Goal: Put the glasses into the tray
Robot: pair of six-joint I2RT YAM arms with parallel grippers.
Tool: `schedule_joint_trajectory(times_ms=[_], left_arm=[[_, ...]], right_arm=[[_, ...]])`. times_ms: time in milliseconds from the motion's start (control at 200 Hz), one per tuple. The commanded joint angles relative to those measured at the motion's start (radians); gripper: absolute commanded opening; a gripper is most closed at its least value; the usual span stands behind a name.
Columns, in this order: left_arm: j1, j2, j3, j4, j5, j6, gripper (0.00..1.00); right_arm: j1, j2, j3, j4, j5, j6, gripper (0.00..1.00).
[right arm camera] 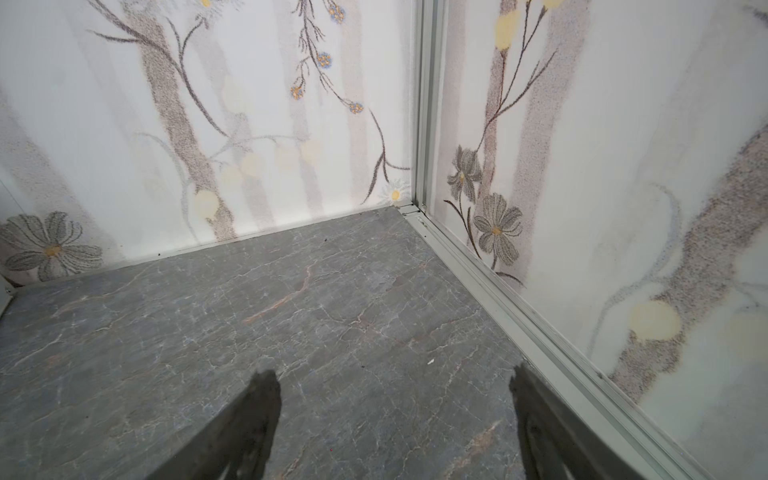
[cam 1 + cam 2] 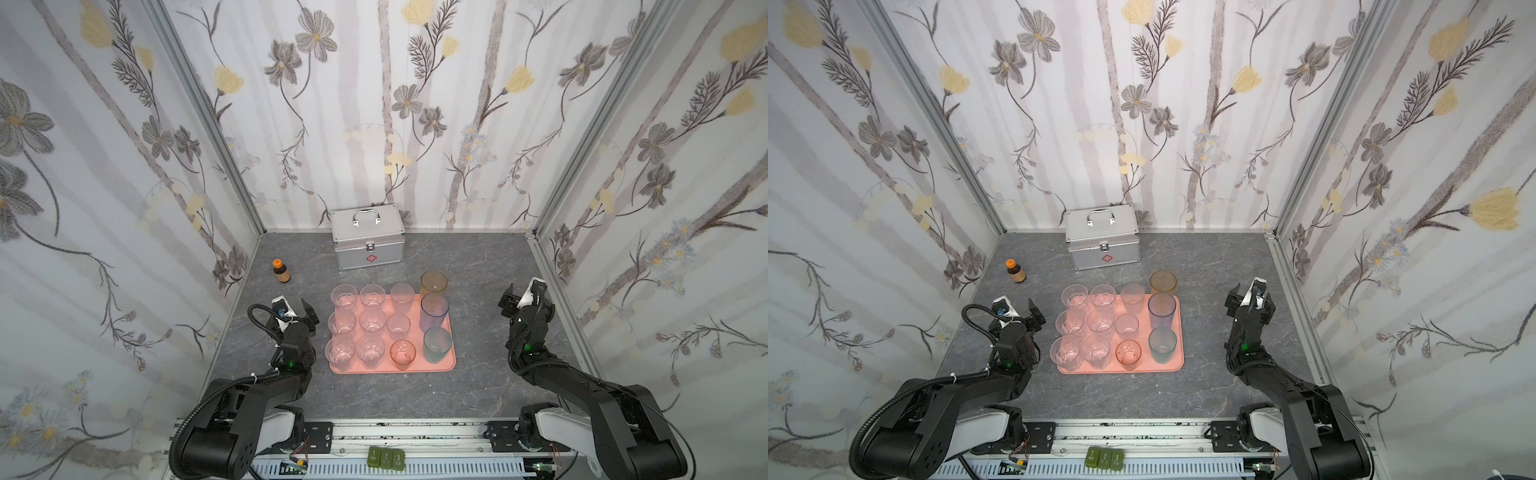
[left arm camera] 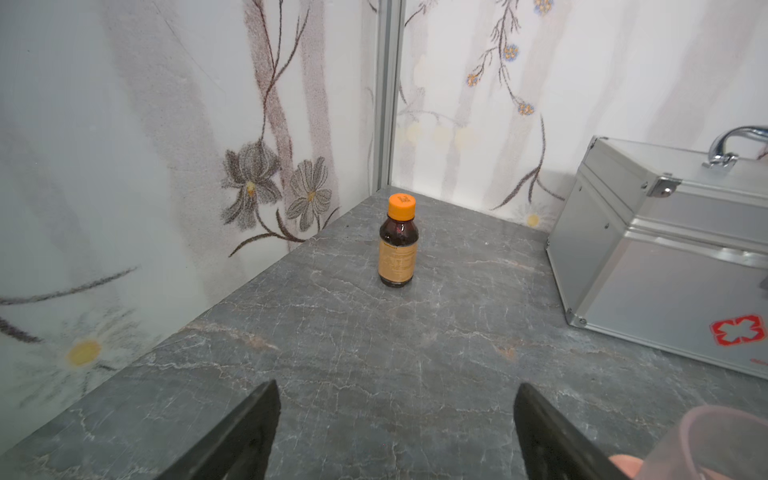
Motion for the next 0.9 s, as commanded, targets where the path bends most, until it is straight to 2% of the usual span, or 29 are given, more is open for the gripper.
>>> schedule_joint_trajectory(times_ms=[0, 85, 135, 180, 290, 335, 400, 465, 550, 750, 894], left_arm=[[0.03, 0.072, 0.026, 0.2, 0.129, 0.039, 0.9], [0.069, 0.167, 0.034, 0.279, 0.193, 0.026, 0.91], [0.079, 0.22, 0.027, 0.357, 0.208, 0.028, 0.91], [0.079, 0.213, 0.017, 0.356, 0.241, 0.034, 0.91], [0.079, 0.258, 0.021, 0.38, 0.254, 0.035, 0.98], [0.081, 0.316, 0.028, 0.453, 0.241, 0.047, 1.0], [0.085, 0.284, 0.035, 0.376, 0.235, 0.023, 1.0], [0.11, 0.291, 0.055, 0.355, 0.261, 0.005, 1.0], [0.113, 0.291, 0.082, 0.306, 0.275, 0.01, 1.0], [0.111, 0.287, 0.079, 0.303, 0.277, 0.011, 1.0], [0.11, 0.29, 0.084, 0.302, 0.317, 0.028, 1.0]], right_arm=[[-0.024, 0.016, -0.033, 0.245, -0.025, -0.04, 0.86], [-0.051, 0.051, -0.044, 0.282, -0.065, -0.016, 0.88], [-0.061, 0.081, -0.062, 0.363, -0.083, -0.021, 0.91], [-0.064, 0.081, -0.066, 0.362, -0.109, -0.025, 0.99], [-0.065, 0.101, -0.049, 0.343, -0.163, -0.037, 1.0], [-0.07, 0.125, -0.035, 0.324, -0.203, -0.044, 1.0], [-0.097, 0.179, -0.058, 0.449, -0.218, -0.028, 1.0], [-0.114, 0.141, -0.033, 0.323, -0.233, 0.001, 1.0], [-0.116, 0.168, -0.055, 0.419, -0.239, -0.007, 1.0], [-0.116, 0.157, -0.051, 0.39, -0.237, -0.004, 1.0], [-0.116, 0.157, -0.05, 0.39, -0.237, -0.004, 1.0]])
